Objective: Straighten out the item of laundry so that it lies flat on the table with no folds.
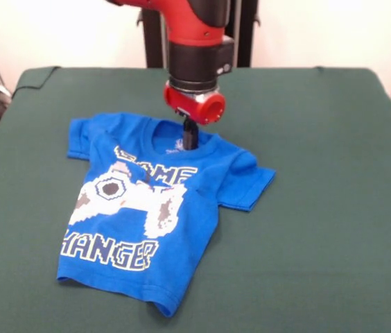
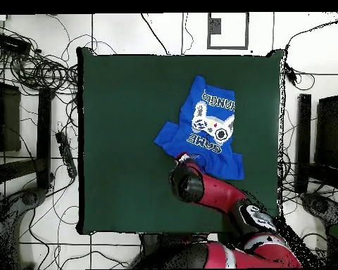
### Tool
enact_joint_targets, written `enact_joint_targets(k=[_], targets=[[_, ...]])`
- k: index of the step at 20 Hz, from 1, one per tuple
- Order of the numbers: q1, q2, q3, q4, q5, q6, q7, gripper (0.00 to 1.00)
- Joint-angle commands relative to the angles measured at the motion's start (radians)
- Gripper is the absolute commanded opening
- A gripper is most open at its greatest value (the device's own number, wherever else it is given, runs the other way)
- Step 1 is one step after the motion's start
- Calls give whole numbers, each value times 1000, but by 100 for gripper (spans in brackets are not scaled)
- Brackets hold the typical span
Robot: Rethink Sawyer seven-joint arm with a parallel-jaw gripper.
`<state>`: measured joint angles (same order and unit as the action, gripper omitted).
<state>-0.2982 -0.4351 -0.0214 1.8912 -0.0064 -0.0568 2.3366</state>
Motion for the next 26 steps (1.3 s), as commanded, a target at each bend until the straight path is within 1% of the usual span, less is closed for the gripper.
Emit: enact_joint_targets(k=[1, 4, 8, 10, 14, 20, 26], targets=[[47, 223, -110, -150, 127, 348, 99, 0], [8, 208, -72, -134, 122, 444, 78, 0], [-57, 191, -16, -115, 100, 536, 34, 0], [-72, 181, 7, -106, 94, 573, 21, 0], [-96, 187, 42, -124, 78, 632, -3, 0], [-140, 210, 103, -132, 70, 680, -21, 0], [-150, 189, 136, -96, 73, 690, 1, 0]])
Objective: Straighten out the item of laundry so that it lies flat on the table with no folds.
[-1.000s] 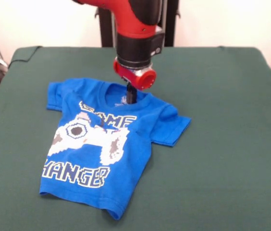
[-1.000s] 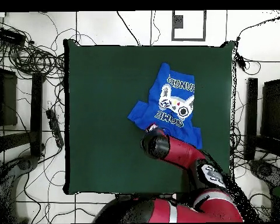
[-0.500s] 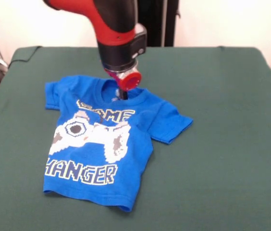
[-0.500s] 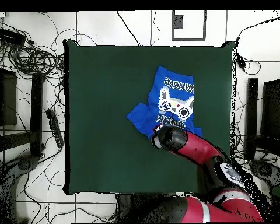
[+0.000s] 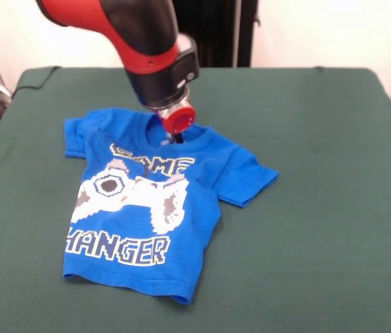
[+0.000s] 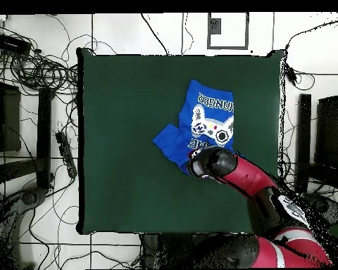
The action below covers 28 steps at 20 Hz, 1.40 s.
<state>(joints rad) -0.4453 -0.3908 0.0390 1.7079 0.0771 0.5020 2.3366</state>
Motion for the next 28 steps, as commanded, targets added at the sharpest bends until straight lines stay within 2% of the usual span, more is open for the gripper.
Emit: enact_joint_targets(k=[1, 7, 11, 18, 22, 25, 27, 28], targets=[[-1, 141, 75, 87, -11, 147, 2, 0], [9, 89, 63, 78, -30, 299, -11, 0], [14, 44, 53, 109, -36, 335, -4, 0], [81, -29, -28, 227, -57, 201, 106, 0], [100, -55, -63, 269, -73, 144, 119, 0], [105, -59, -69, 275, -76, 121, 110, 0], [119, -49, -80, 240, -85, 122, 113, 0], [139, -79, -100, 230, -106, 121, 112, 0]])
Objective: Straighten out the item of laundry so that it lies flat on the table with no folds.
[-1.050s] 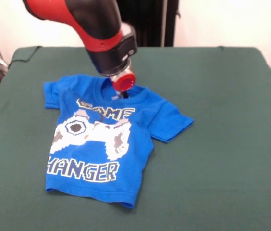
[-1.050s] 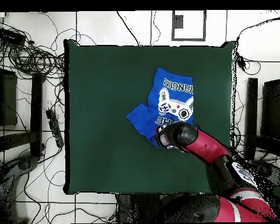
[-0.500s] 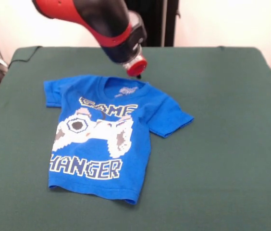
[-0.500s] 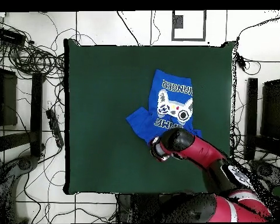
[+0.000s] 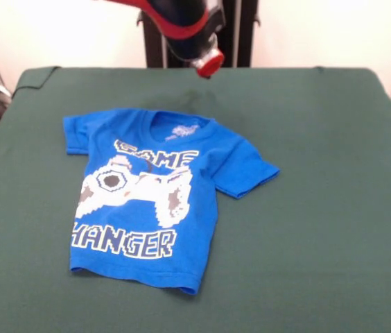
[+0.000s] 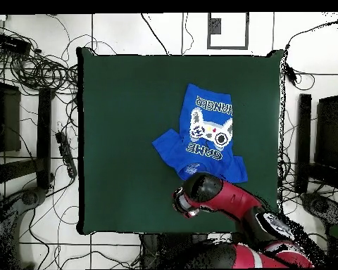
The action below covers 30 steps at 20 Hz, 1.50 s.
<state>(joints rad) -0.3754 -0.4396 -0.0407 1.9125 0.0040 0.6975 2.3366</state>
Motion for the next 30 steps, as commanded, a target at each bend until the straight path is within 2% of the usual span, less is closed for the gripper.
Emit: enact_joint_targets(k=[1, 4, 7, 8, 10, 15, 19, 23, 24, 26, 30], targets=[[82, -46, -33, 11, -48, -84, 110, 0], [147, -159, -98, -9, -106, -139, 123, 0], [162, -234, -107, -2, -105, -167, 130, 0], [153, -257, -89, 17, -93, -246, 142, 0], [137, -282, -62, 30, -80, -325, 141, 0], [57, -287, 54, 37, -63, -474, 95, 0], [80, -253, 28, -13, -81, -511, 97, 0], [157, -209, -77, -80, -88, -546, 115, 0], [228, -162, -178, -128, -81, -583, 148, 0], [312, -67, -310, -206, -58, -652, 171, 0], [408, 72, -477, -292, 16, -750, 184, 0]])
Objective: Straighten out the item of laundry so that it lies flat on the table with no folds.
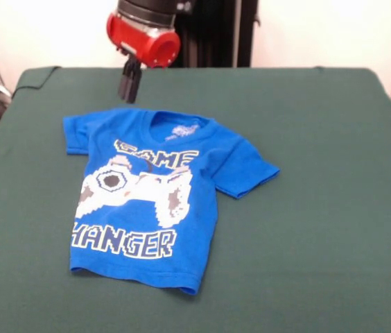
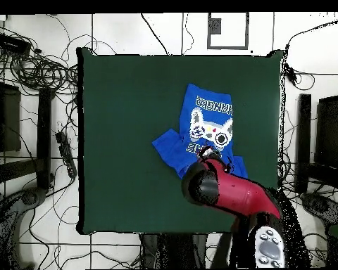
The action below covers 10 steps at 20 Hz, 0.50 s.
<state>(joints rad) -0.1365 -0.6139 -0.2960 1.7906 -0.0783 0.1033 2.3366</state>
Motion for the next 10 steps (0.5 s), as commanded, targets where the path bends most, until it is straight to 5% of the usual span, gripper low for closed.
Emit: enact_joint_targets(k=[1, 10], targets=[[178, 265, -240, -179, 112, -169, 182, 0], [276, 445, -402, -224, 334, -271, 177, 0]])
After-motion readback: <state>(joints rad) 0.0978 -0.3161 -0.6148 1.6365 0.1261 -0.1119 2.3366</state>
